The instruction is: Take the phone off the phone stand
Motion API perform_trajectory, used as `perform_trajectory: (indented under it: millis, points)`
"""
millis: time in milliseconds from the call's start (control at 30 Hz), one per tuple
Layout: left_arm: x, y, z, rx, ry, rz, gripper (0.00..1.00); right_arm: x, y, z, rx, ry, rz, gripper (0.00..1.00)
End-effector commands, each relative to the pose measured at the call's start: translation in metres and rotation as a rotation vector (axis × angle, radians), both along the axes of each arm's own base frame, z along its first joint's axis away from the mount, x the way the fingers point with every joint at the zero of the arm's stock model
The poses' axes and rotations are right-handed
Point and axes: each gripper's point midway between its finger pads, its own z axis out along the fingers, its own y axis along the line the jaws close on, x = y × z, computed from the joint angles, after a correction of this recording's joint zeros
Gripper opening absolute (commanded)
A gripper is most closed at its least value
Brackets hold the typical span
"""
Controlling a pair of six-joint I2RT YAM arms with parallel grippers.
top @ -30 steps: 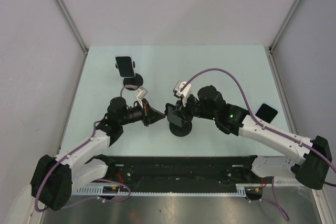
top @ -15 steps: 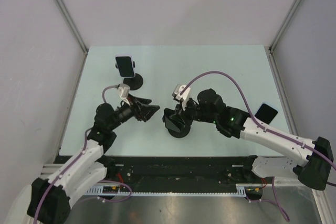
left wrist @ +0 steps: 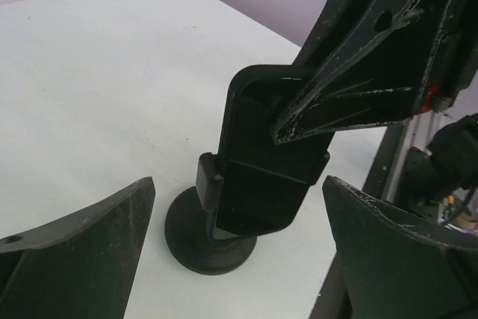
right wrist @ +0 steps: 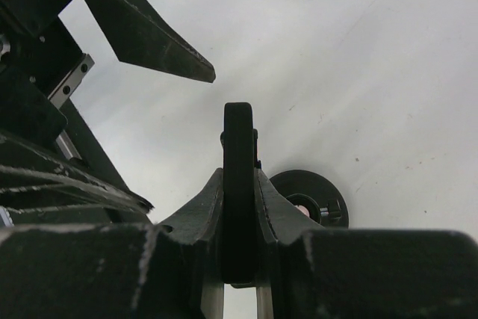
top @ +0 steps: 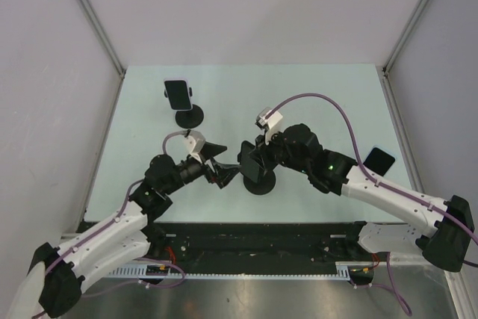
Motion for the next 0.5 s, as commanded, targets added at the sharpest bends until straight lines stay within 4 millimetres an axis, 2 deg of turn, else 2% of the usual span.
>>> perform_trajectory:
  millis: [0,200,233,267,300,367,400,467]
  points:
    - [0.017,-0.002,0.019,0.071,-0.117,0.107,1.0,0.008,-0.006,0.004,0.017,0.032,-0.081,0.0]
    - [0.017,-0.007,0.01,0.153,-0.109,0.154,1.0,0.012,-0.006,0.002,0.018,0.037,-0.109,0.0]
    - [0.022,-0.006,0.012,0.166,-0.115,0.187,1.0,0.012,-0.006,0.004,0.026,0.037,-0.111,0.03]
    - [0.022,-0.006,0.013,0.174,-0.116,0.195,1.0,0.011,-0.005,0.005,0.031,0.038,-0.106,0.08]
    - [0.019,-0.01,0.012,0.184,-0.112,0.192,1.0,0.01,-0.004,0.007,0.039,0.037,-0.102,0.22]
    - [0.023,-0.01,0.016,0.181,-0.095,0.235,1.0,0.009,-0.006,0.015,0.062,0.03,-0.102,0.38]
    - [0.021,-0.014,0.017,0.176,-0.087,0.23,1.0,0.008,-0.007,0.017,0.067,0.028,-0.106,0.52]
    - [0.023,-0.016,0.021,0.16,-0.063,0.261,1.0,0.009,-0.013,0.028,0.09,0.009,-0.121,0.63]
